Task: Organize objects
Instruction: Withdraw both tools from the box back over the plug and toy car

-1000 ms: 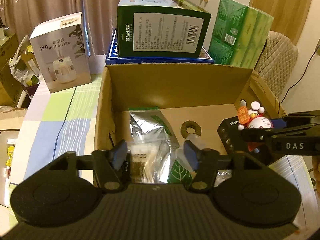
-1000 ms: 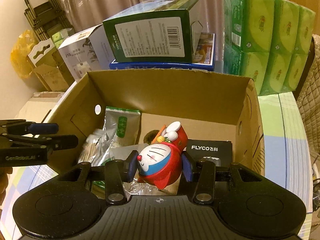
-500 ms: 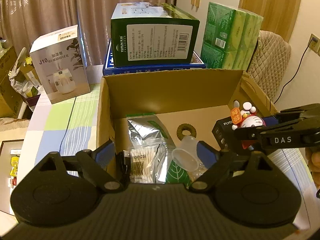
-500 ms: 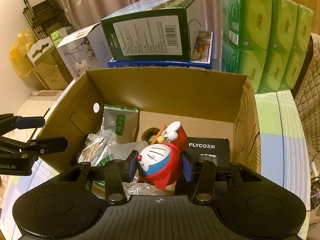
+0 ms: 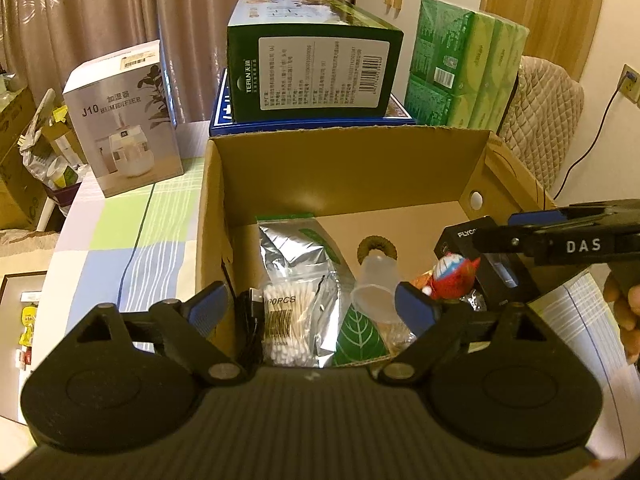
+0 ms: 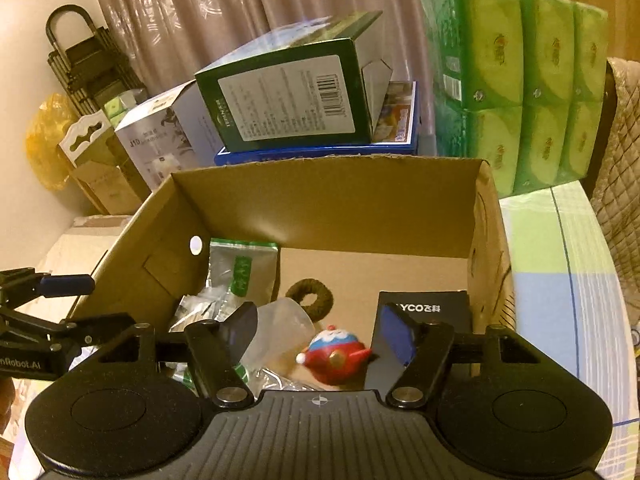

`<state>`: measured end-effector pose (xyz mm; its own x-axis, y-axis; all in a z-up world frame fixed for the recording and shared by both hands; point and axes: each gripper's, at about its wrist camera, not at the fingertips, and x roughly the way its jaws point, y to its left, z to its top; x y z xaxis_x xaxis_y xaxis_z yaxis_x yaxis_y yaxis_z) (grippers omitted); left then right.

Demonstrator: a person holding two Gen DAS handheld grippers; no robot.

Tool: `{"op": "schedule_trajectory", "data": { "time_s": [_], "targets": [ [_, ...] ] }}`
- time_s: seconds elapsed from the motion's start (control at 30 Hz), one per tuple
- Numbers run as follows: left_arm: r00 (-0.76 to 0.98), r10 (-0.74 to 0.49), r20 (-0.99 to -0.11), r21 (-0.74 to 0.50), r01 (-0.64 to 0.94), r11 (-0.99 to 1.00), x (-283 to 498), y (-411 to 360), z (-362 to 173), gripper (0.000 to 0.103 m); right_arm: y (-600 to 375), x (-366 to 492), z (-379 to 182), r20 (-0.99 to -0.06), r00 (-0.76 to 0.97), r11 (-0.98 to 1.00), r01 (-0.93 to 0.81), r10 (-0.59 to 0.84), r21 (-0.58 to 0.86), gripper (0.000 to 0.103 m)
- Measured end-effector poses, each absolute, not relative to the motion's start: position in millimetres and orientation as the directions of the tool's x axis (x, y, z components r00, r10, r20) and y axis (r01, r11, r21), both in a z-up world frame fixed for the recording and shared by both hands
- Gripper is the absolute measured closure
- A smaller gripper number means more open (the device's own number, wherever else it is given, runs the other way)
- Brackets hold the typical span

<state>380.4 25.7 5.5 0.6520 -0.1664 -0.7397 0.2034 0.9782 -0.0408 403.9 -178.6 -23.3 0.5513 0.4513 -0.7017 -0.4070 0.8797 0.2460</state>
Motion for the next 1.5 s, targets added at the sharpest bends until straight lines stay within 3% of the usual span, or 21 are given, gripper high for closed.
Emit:
{"op": "schedule_trajectory", "data": {
  "time_s": [0.77, 1.5],
  "targets": [
    [0.673, -0.159, -0.722, -0.039, 0.19, 0.981, 323, 24, 50, 0.01, -187, 342, 32, -0.707, 0.572, 0.89, -0.415, 0.415, 0.187, 0.036],
    [0.715, -0.14, -0.685, -0.053, 0.142, 0.988, 210, 19, 86, 0.003, -211, 215, 62, -0.721, 0.571, 0.897, -0.41, 0.392, 0.163, 0.034]
  ]
}}
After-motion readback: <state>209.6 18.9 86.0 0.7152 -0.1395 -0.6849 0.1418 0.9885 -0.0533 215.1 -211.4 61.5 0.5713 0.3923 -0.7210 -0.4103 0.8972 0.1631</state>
